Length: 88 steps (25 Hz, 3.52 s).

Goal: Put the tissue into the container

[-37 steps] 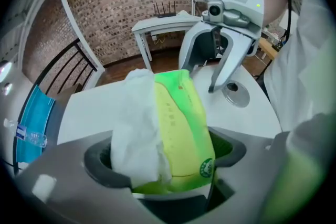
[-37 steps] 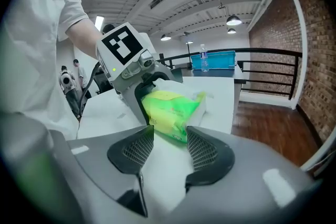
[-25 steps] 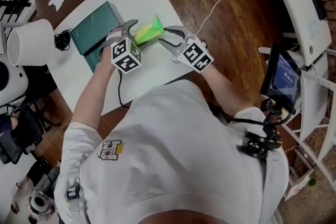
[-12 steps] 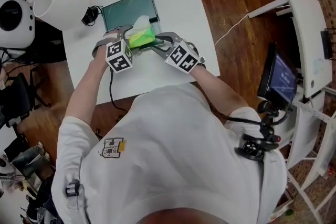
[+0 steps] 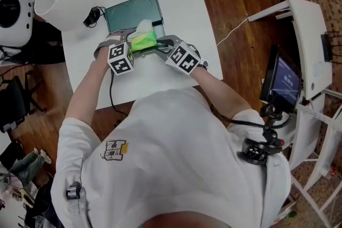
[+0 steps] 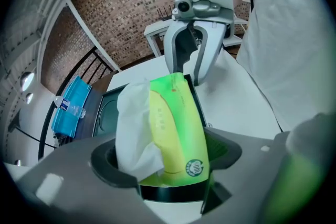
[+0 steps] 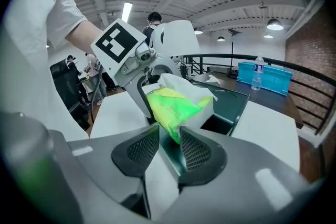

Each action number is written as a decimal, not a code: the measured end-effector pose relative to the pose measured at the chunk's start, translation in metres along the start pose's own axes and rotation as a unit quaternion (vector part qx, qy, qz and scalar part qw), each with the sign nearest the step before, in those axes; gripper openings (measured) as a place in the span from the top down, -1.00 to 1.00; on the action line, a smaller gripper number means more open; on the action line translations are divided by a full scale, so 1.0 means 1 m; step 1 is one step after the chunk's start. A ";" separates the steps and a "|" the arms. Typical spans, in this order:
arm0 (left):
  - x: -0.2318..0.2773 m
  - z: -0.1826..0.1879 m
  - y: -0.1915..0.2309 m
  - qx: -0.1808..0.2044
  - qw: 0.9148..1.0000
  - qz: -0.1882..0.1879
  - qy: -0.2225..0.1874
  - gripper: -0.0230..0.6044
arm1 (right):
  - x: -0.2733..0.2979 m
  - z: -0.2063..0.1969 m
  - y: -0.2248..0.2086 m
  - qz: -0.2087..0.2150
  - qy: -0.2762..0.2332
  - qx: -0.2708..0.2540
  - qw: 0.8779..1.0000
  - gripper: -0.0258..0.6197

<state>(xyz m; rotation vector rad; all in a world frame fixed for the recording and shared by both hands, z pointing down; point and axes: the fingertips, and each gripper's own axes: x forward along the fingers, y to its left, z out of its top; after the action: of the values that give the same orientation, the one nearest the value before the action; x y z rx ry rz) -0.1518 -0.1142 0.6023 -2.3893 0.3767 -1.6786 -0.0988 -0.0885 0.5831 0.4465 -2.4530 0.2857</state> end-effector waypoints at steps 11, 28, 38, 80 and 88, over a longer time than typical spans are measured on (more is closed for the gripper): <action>0.037 -0.019 -0.010 -0.001 0.998 -0.055 0.012 -0.22 | 0.019 -0.018 -0.001 0.012 0.053 0.019 0.998 0.51; -0.008 -0.022 0.004 -0.052 0.996 -0.057 -0.052 -0.60 | 0.026 -0.029 -0.002 0.016 0.062 0.037 0.997 0.49; -0.107 0.005 0.010 -0.329 0.885 0.116 -0.307 0.00 | -0.016 -0.004 0.016 0.010 -0.051 0.042 0.998 0.51; -0.016 -0.024 -0.172 -0.462 0.865 0.024 -0.192 0.93 | -0.001 -0.089 0.107 0.062 0.004 0.059 0.996 0.92; -0.018 -0.022 -0.169 -0.465 0.862 0.030 -0.197 0.93 | -0.001 -0.088 0.103 0.054 0.014 0.045 0.997 0.92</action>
<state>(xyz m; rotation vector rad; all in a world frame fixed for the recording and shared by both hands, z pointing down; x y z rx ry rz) -0.1626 0.0512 0.6447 -3.1986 1.4253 -1.0090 -0.0892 0.0333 0.6414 0.3469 -2.4469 0.4462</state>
